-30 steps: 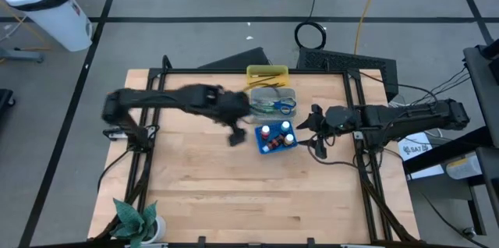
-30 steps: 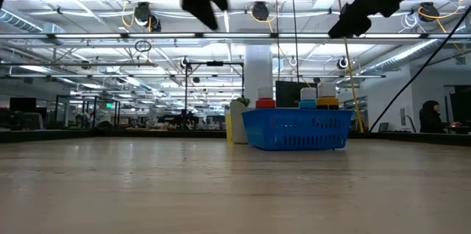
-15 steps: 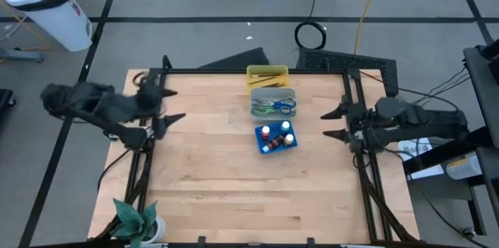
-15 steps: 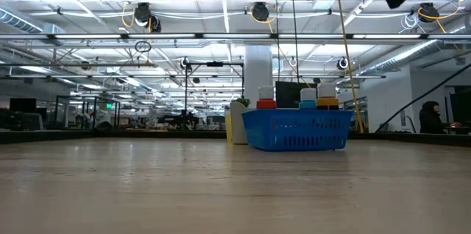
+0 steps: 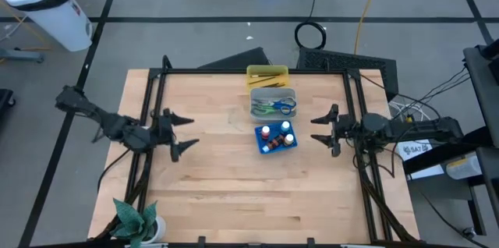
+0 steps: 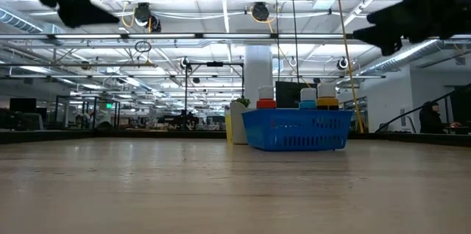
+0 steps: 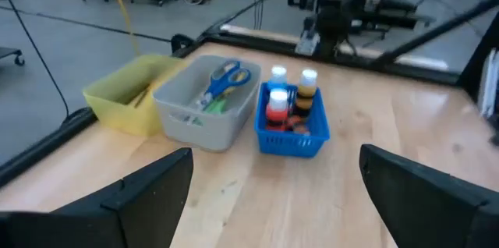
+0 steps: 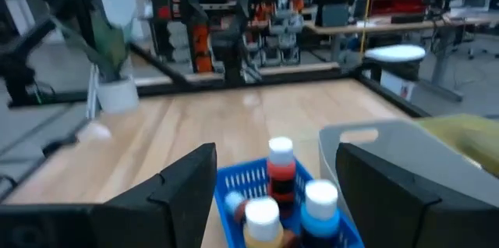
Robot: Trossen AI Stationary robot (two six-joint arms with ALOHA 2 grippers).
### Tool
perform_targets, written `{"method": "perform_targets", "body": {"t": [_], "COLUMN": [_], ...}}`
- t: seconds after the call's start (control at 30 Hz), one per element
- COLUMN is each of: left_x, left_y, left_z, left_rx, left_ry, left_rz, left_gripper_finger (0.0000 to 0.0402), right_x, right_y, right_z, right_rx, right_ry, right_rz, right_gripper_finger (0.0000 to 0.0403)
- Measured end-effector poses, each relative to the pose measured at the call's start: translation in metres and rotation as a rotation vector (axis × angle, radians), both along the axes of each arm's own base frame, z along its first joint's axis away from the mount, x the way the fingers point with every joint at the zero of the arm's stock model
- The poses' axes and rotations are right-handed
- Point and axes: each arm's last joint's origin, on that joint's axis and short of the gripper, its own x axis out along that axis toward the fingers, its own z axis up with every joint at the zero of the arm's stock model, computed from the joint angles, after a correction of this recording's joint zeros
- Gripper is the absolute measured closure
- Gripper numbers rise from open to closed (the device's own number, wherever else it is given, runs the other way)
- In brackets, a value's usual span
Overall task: Pick & Place Paint Supplies
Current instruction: Return to Home Position
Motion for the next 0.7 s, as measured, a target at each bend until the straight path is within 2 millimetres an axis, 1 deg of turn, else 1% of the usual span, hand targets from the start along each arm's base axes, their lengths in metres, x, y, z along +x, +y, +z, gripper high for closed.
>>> {"method": "perform_targets", "body": {"t": [0.1,0.23,0.33,0.43,0.6,0.7], "left_x": [0.000,-0.010,-0.020,-0.026,-0.031,-0.031], "left_y": [-0.002,0.000,0.002,0.002,0.000,-0.001], "left_z": [-0.024,-0.050,-0.061,-0.072,-0.087,-0.095], "left_rx": [0.007,0.011,-0.002,0.023,0.074,0.067], "left_ry": [-0.007,-0.053,-0.119,-0.148,-0.165,-0.170], "left_rz": [-0.015,0.020,0.044,0.004,-0.054,-0.067], "left_gripper_finger": [0.0023,0.0023,0.0023,0.0023,0.0023,0.0023], "right_x": [-0.001,-0.006,-0.010,-0.012,-0.012,-0.011], "right_y": [0.000,0.000,-0.001,-0.001,-0.001,-0.001], "right_z": [-0.007,-0.003,-0.002,-0.004,-0.008,-0.013], "right_rx": [-0.013,-0.031,-0.052,-0.074,-0.077,-0.075], "right_ry": [0.020,-0.020,-0.036,-0.020,0.022,0.003], "right_rz": [-0.003,-0.002,-0.003,-0.002,0.000,-0.001], "right_gripper_finger": [0.0156,0.0156,0.0156,0.0156,0.0156,0.0156]}}
